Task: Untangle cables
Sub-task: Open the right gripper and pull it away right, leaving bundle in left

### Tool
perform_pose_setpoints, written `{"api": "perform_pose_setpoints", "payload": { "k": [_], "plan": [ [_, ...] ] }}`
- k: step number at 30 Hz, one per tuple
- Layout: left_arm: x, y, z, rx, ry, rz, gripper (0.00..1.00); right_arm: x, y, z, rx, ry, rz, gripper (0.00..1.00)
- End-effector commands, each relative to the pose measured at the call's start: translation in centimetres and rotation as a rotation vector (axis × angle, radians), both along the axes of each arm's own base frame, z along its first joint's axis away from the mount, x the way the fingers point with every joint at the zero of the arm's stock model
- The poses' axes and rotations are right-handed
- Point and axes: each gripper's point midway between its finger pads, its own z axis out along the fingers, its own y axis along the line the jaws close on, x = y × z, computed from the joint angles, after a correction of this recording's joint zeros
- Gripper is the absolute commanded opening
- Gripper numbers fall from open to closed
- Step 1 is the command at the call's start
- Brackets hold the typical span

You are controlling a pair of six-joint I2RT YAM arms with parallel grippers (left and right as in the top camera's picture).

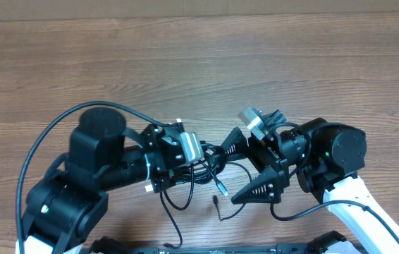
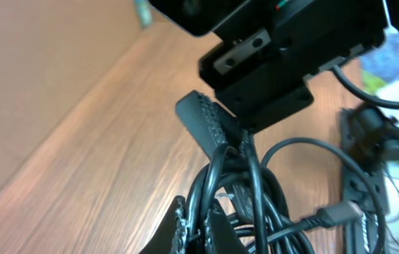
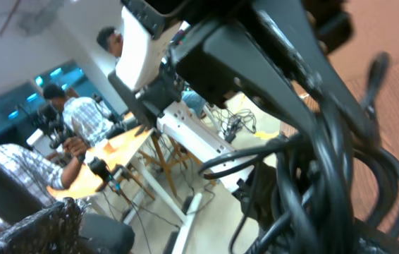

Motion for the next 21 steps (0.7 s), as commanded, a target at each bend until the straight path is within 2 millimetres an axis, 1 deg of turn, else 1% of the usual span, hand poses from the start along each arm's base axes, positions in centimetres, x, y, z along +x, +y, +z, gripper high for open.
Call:
{"api": "perform_pose_setpoints", "payload": {
  "k": [1,5,7,14,21],
  "plan": [
    [1.4,2.2,2.2,-0.035,-0.049,0.193,0.04,0.6,-0.7,-0.7,-0.051,0.069,-0.005,1.0],
    [0.9,2.5,2.9,-0.052,-0.068,0.196,0.04,2.7,-1.5,-1.0,-0.06,0.14,-0.089,1.0],
    [0.8,2.5,2.9,-0.055,-0.068,0.197,0.04,4.2,-2.3,-1.0,-0.056,0.17,-0.155,1.0],
    [1.0,2.4,3.6,-0.098,-0.05,0.217,0.04,7.0,-4.3,-0.9,-0.033,0.182,-0.292,1.0],
    [1.6,2.1,5.5,-0.22,0.007,0.264,0.04,9.5,-6.2,-0.8,-0.018,0.243,-0.414,1.0]
  ]
}}
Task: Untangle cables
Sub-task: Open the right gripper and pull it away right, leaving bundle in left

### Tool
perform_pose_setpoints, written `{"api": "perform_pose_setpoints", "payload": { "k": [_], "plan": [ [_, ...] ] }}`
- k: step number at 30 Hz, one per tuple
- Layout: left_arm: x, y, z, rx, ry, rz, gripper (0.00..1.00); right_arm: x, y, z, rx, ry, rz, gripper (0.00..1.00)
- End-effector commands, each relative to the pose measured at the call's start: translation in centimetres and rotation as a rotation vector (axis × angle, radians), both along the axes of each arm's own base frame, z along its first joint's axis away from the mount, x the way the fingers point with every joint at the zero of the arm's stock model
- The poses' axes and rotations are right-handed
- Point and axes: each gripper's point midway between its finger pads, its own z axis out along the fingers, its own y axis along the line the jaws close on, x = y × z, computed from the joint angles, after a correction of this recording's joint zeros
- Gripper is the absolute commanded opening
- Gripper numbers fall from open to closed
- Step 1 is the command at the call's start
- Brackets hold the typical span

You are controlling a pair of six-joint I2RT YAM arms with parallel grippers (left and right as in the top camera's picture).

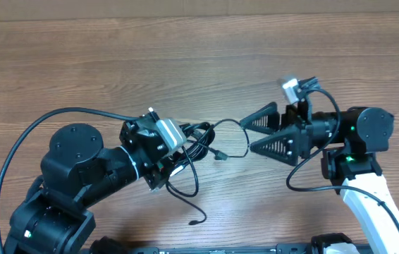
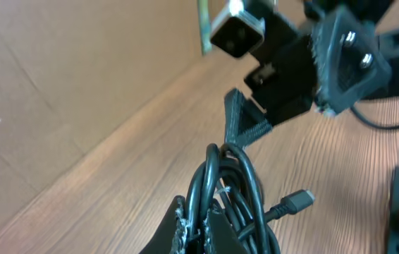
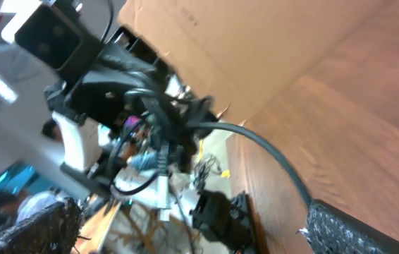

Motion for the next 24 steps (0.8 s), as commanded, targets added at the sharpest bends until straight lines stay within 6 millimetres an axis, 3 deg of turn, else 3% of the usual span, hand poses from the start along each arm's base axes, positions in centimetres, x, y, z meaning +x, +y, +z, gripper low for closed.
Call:
{"api": "perform_pose_setpoints", "payload": {
  "k": [1,7,16,24],
  "plan": [
    [0.1,0.2,1.9,-0.111,0.045,0.043,0.04,1.6,-1.0,0.1,0.015,0.054,-0.088,1.0],
    [1.5,1.3,1.9,-0.162,0.1,0.166,0.04,2.8,-1.7,-0.7,0.015,0.153,-0.14,1.0],
    [2.1,1.0,1.3,-0.146,0.113,0.171,0.04,2.9,-1.7,-0.9,0.018,0.219,-0.142,1.0],
    [4.3,0.0,-0.7,-0.075,0.128,0.159,0.04,0.6,-1.4,0.2,-0.007,0.09,-0.039,1.0]
  ]
}}
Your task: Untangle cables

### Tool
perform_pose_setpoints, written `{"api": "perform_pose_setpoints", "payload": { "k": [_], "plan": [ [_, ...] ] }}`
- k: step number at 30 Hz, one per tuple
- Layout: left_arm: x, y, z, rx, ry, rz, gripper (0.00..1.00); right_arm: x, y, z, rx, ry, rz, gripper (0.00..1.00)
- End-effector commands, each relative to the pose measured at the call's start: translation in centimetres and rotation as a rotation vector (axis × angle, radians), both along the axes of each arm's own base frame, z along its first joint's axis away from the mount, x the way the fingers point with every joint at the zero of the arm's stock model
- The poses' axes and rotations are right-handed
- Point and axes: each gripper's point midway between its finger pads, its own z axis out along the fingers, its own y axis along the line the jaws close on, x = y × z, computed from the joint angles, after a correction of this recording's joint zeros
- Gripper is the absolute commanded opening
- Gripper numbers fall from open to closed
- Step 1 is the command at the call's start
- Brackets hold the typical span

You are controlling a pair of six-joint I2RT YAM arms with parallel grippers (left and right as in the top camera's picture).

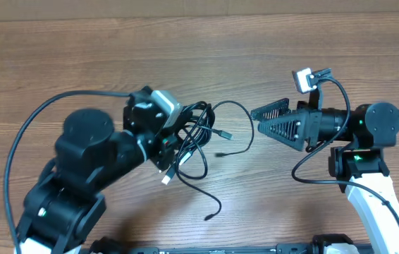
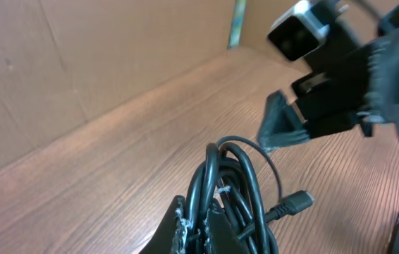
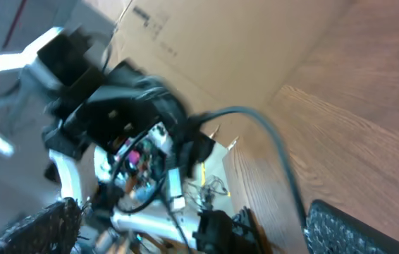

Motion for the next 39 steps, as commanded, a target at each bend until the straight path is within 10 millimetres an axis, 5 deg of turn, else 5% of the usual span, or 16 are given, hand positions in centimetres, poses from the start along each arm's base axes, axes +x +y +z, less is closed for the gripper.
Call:
{"api": "perform_pose_setpoints", "payload": {
  "k": [1,12,22,29,39],
  "plan": [
    [1.0,-0.2,0.5,0.009,-0.031,0.005,0.04,-1.7,0.2,0.4,-0.02,-0.032,0.074,1.0],
    [2.8,-2.7,-2.2,0.048,0.024,-0.097,0.04,-1.7,0.2,0.7,-0.008,0.092,0.071,1.0],
    [4.1,-4.2,-2.7,0.042,0.017,-0.117,0.04,-3.3,1.7,1.6,-0.004,-0.007,0.133,0.98],
    [3.2,-6.6,-3.3,0.045,0.026,-0.186,0.04,-3.2,1.9,1.8,0.008,-0.007,0.124,0.86],
    [2.2,-9.1,-2.6,0.033,-0.023,-0.238,0.04,-3.1,1.9,1.8,0.008,-0.006,0.124,0.48]
  ]
}}
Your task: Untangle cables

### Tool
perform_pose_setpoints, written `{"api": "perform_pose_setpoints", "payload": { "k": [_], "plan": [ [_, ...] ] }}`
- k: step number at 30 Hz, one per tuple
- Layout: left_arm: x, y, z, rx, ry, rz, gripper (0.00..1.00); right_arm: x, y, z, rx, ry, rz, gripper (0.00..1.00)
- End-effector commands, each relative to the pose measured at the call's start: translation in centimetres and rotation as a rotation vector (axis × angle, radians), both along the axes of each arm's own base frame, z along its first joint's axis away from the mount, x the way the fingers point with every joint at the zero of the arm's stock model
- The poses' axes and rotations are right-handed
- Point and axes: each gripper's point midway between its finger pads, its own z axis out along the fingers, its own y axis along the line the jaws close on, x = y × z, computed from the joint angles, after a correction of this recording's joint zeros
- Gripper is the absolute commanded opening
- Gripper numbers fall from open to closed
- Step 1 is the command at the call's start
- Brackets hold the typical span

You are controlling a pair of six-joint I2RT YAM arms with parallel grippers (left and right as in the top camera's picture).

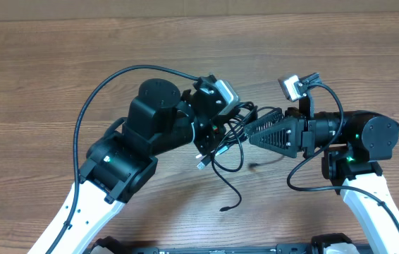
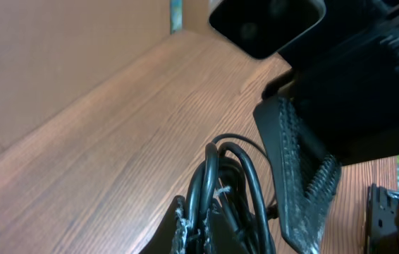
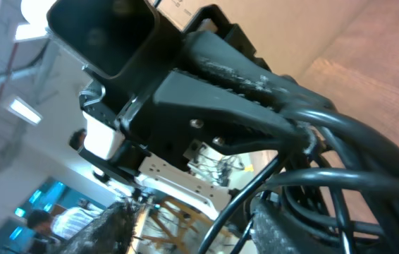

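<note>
A tangled bundle of black cables (image 1: 225, 150) hangs over the wooden table, its loose ends trailing toward the front (image 1: 224, 209). My left gripper (image 1: 216, 131) is shut on the bundle; in the left wrist view the left gripper (image 2: 198, 227) pinches several strands of the cable bundle (image 2: 232, 176). My right gripper (image 1: 248, 135) stands open, pointing left, with its tips at the bundle. In the right wrist view the right gripper (image 3: 196, 224) has cable strands (image 3: 340, 134) running between its spread fingers (image 3: 115, 226). A right finger (image 2: 297, 166) shows close beside the cables.
The wooden table (image 1: 58, 49) ends in a cardboard wall (image 1: 199, 7) at the far edge. The left arm's own supply cable (image 1: 108, 81) arcs over its left side. A similar loop (image 1: 305, 185) hangs under the right arm.
My left gripper has carried the bundle to the right and farther back. The open right gripper, then apart from the cables, now has its tips in among them.
Both grippers were together at the bundle near the table's front, the left shut on it. Then the right one stood open off to the right, with a loop stretched toward it. It stayed apart while the left held on. Now they meet again mid-table.
</note>
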Motion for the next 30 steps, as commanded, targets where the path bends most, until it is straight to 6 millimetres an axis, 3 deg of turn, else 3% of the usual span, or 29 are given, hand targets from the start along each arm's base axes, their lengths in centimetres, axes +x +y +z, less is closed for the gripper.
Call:
{"api": "perform_pose_setpoints", "payload": {
  "k": [1,15,23,30],
  "plan": [
    [0.1,-0.3,1.3,-0.021,-0.043,-0.004,0.04,-0.2,0.1,0.4,0.007,-0.018,-0.004,0.46],
    [-0.4,0.1,2.4,-0.065,-0.029,0.014,0.04,1.5,0.0,1.1,0.057,-0.036,-0.101,0.42],
    [-0.5,0.7,4.4,-0.101,-0.091,0.038,0.04,3.5,-0.1,-0.2,0.053,0.045,-0.182,0.42],
    [-1.5,0.2,4.6,-0.118,-0.08,-0.023,0.04,4.3,-0.3,0.1,0.069,0.04,-0.225,0.42]
  ]
}}
